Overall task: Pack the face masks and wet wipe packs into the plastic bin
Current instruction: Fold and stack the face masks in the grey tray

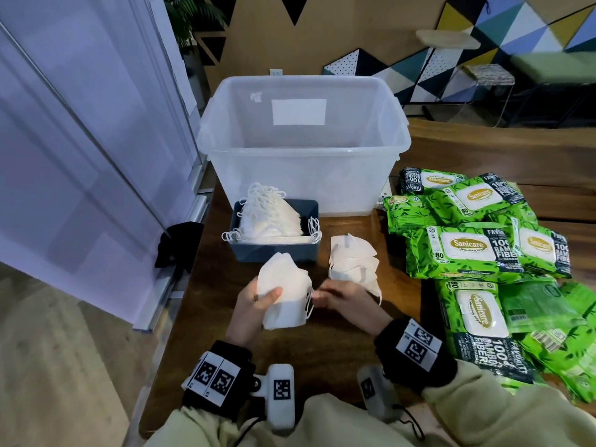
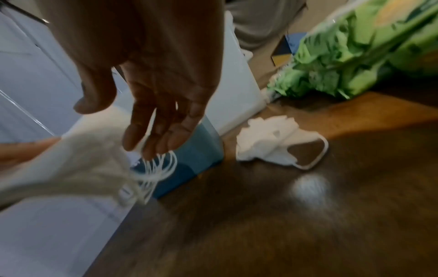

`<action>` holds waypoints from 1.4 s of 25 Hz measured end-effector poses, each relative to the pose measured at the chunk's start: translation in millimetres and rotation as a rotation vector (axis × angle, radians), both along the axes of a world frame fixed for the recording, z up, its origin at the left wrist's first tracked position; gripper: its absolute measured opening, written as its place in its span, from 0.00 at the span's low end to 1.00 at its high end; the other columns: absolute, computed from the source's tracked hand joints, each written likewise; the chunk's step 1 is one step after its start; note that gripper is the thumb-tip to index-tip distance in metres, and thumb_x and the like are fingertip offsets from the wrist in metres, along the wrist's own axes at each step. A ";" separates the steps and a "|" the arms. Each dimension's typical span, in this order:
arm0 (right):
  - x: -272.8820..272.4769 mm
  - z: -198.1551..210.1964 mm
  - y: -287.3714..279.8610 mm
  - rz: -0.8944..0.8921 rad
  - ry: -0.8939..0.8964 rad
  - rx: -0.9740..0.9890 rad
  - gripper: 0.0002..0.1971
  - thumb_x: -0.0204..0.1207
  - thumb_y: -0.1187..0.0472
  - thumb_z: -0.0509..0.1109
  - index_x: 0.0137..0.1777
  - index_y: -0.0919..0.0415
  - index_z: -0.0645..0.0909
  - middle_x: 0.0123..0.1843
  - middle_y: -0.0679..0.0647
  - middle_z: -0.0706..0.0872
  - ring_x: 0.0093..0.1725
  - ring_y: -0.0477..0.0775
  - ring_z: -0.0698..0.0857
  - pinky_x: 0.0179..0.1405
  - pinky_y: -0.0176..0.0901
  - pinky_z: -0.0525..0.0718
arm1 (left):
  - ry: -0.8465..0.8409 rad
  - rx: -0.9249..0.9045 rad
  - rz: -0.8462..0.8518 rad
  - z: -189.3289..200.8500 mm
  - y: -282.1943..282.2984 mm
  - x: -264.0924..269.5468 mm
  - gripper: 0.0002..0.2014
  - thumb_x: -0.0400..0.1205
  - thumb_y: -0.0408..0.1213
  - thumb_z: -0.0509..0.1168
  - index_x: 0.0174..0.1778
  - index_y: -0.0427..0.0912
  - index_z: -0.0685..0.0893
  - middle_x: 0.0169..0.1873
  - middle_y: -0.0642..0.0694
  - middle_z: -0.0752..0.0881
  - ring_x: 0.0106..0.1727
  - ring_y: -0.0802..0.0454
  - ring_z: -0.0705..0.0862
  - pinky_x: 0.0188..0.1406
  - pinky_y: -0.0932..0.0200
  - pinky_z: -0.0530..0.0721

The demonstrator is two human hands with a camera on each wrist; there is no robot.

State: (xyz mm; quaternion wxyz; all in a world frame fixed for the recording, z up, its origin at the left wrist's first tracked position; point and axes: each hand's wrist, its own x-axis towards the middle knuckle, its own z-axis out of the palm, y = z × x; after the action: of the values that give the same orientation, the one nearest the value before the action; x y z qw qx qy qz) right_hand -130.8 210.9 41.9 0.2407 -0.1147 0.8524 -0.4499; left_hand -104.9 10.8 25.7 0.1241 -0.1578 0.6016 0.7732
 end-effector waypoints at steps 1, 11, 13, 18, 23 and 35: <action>4.6 -4.2 -1.6 0.030 -0.046 0.062 0.12 0.80 0.51 0.64 0.53 0.58 0.82 0.51 0.55 0.85 0.52 0.51 0.82 0.58 0.48 0.79 | -0.007 0.004 0.020 -1.4 0.6 -1.8 0.35 0.62 0.45 0.75 0.65 0.36 0.79 0.59 0.37 0.86 0.61 0.36 0.84 0.66 0.36 0.79; -8.8 -9.5 -26.1 -0.409 -0.439 -0.531 0.24 0.72 0.49 0.73 0.62 0.65 0.79 0.64 0.55 0.82 0.66 0.56 0.77 0.71 0.49 0.71 | -0.023 0.174 0.064 7.7 9.5 -3.7 0.18 0.80 0.28 0.63 0.66 0.38 0.76 0.58 0.38 0.86 0.58 0.41 0.85 0.48 0.53 0.89; -12.3 -5.7 -29.5 -0.329 -0.251 -0.273 0.16 0.78 0.51 0.67 0.58 0.62 0.76 0.57 0.54 0.81 0.62 0.54 0.78 0.62 0.47 0.75 | -0.030 0.163 0.051 5.3 10.0 -2.1 0.24 0.76 0.35 0.68 0.68 0.37 0.76 0.59 0.37 0.86 0.58 0.40 0.85 0.47 0.52 0.88; -4.5 14.3 -41.5 -0.140 0.134 0.357 0.27 0.81 0.41 0.56 0.69 0.63 0.68 0.61 0.60 0.80 0.66 0.60 0.74 0.64 0.51 0.68 | -0.002 0.100 0.082 0.1 17.2 -3.9 0.28 0.69 0.40 0.68 0.66 0.35 0.78 0.55 0.37 0.87 0.53 0.43 0.86 0.45 0.54 0.87; -5.8 29.2 -22.9 -0.193 0.329 0.419 0.25 0.81 0.38 0.53 0.60 0.58 0.76 0.57 0.55 0.81 0.60 0.54 0.74 0.62 0.47 0.71 | -0.032 0.087 0.111 3.5 13.0 -6.7 0.16 0.80 0.31 0.65 0.64 0.36 0.78 0.53 0.40 0.87 0.55 0.43 0.85 0.49 0.53 0.84; -37.6 1.5 -10.7 0.243 0.403 0.168 0.23 0.81 0.50 0.63 0.71 0.62 0.74 0.64 0.60 0.83 0.57 0.59 0.84 0.50 0.34 0.72 | 0.002 0.030 -0.039 12.4 2.3 -11.6 0.17 0.74 0.37 0.71 0.57 0.36 0.83 0.49 0.37 0.89 0.49 0.44 0.86 0.51 0.49 0.83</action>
State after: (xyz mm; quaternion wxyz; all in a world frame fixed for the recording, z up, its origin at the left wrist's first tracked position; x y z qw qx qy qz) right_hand -168.4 200.2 43.4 0.1270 -0.2834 0.8975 -0.3130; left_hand -116.5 13.1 38.1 0.1409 -0.1437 0.5929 0.7798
